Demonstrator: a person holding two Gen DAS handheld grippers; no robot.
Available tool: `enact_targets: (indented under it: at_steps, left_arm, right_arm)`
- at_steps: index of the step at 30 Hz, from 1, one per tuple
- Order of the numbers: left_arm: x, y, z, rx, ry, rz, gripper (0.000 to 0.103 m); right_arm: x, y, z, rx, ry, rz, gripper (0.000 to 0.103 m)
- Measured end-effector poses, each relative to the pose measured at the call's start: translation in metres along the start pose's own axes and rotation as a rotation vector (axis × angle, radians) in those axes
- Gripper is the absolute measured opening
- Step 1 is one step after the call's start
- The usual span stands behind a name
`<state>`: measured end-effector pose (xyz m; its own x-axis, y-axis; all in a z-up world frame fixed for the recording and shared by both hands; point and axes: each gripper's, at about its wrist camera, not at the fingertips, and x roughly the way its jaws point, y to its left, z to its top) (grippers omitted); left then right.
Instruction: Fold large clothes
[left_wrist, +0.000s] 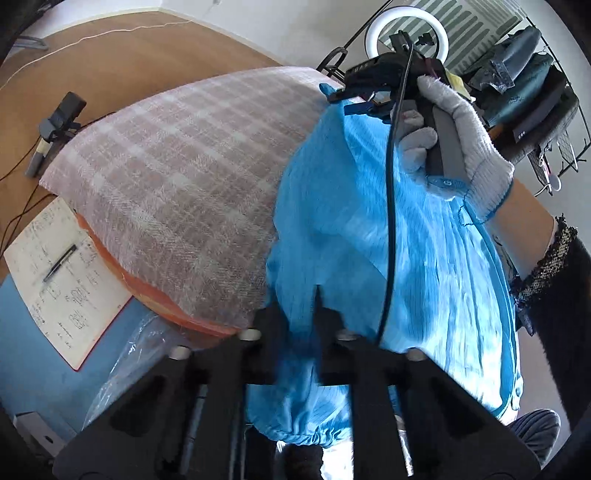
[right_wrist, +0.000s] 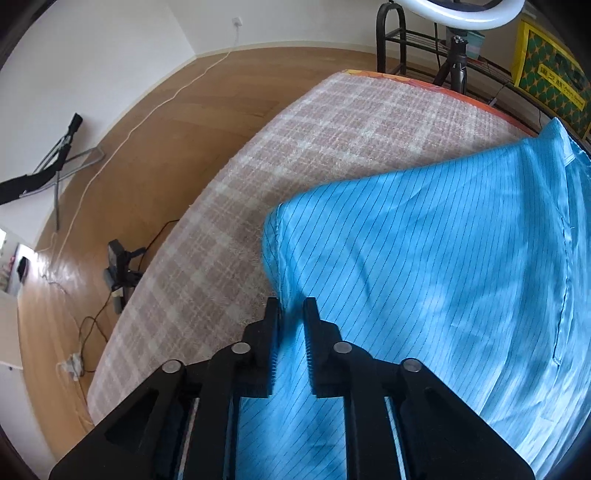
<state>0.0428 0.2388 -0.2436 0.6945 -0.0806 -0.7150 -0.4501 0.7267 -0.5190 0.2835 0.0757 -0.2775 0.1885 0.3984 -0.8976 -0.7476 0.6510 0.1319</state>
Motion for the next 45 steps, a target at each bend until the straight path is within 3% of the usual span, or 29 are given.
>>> enact_targets:
  at_steps: [1, 4, 9, 19, 20, 24, 25, 35, 45]
  left_arm:
    - [-0.002, 0.000, -0.001, 0.004, -0.009, -0.003, 0.003]
    - [-0.009, -0.014, -0.006, 0.079, -0.037, 0.023, 0.001]
    - [-0.019, -0.034, -0.013, 0.171, -0.072, 0.049, 0.001]
    - [-0.022, -0.055, -0.022, 0.257, -0.079, 0.082, 0.000]
    - [-0.020, -0.057, -0.021, 0.262, -0.077, 0.081, 0.000]
    - [-0.020, -0.060, -0.022, 0.265, -0.078, 0.084, 0.000]
    - [-0.021, -0.061, -0.022, 0.269, -0.081, 0.085, 0.000]
    - [-0.038, -0.096, -0.035, 0.372, -0.123, 0.074, 0.000]
    - [-0.046, -0.150, -0.059, 0.491, -0.117, 0.002, 0.000]
  right_arm:
    - [-0.003, -0.001, 0.002, 0.004, -0.006, -0.004, 0.036]
    - [-0.014, -0.002, 0.010, 0.012, -0.031, -0.023, 0.050]
    - [-0.008, 0.007, 0.026, -0.035, -0.026, -0.112, 0.050]
    - [0.031, 0.028, 0.030, -0.102, 0.025, -0.216, 0.049]
    - [0.035, 0.029, 0.029, -0.110, 0.027, -0.237, 0.048]
    - [0.037, 0.033, 0.026, -0.164, -0.015, -0.340, 0.005]
    - [0.035, 0.030, 0.026, -0.157, -0.018, -0.347, 0.003]
    - [-0.031, -0.032, 0.023, 0.055, -0.162, -0.085, 0.001]
    - [-0.098, -0.100, -0.005, 0.190, -0.302, 0.014, 0.000]
